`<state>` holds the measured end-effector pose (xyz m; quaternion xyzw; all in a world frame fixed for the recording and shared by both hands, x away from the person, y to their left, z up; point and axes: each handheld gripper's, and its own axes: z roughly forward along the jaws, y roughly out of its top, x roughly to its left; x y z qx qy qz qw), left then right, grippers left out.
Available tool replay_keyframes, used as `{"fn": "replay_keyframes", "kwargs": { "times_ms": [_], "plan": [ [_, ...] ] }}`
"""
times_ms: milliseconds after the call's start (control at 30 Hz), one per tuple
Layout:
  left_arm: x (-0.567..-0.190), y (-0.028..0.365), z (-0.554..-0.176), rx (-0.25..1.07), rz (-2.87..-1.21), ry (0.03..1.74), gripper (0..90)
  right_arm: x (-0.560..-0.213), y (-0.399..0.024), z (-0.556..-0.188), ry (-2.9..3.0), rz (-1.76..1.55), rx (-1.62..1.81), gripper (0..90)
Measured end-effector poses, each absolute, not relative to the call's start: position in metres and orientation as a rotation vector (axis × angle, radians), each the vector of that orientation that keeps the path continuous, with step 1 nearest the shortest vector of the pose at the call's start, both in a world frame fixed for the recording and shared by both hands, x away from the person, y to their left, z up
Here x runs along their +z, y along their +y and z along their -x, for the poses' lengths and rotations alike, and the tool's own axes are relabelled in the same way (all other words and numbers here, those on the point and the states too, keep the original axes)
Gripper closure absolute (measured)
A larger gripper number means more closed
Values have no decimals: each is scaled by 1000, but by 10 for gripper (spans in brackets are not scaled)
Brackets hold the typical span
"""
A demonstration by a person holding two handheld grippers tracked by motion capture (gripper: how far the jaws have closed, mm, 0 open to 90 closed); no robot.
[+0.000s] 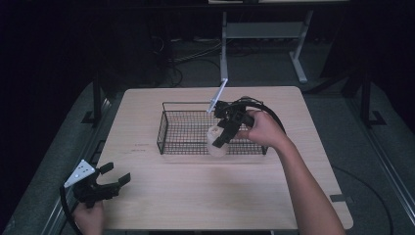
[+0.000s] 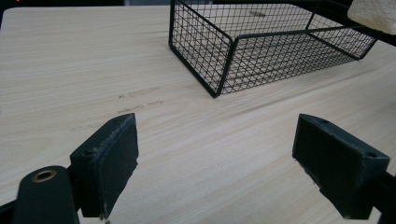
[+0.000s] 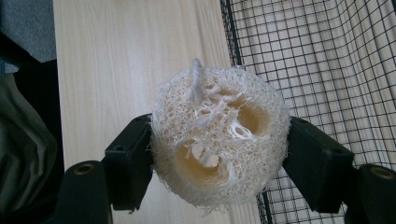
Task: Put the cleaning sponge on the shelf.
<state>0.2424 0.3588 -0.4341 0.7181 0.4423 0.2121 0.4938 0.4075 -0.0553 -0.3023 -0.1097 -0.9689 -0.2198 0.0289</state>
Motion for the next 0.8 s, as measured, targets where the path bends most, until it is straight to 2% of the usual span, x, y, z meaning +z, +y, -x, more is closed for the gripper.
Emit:
{"fn": "replay_keyframes", "kwargs": {
  "times_ms": [800],
  "plan": [
    [-434,360,-242,510,-1738,1076,138,-298,-45,-435,-2982,374,-660,286]
  ]
}}
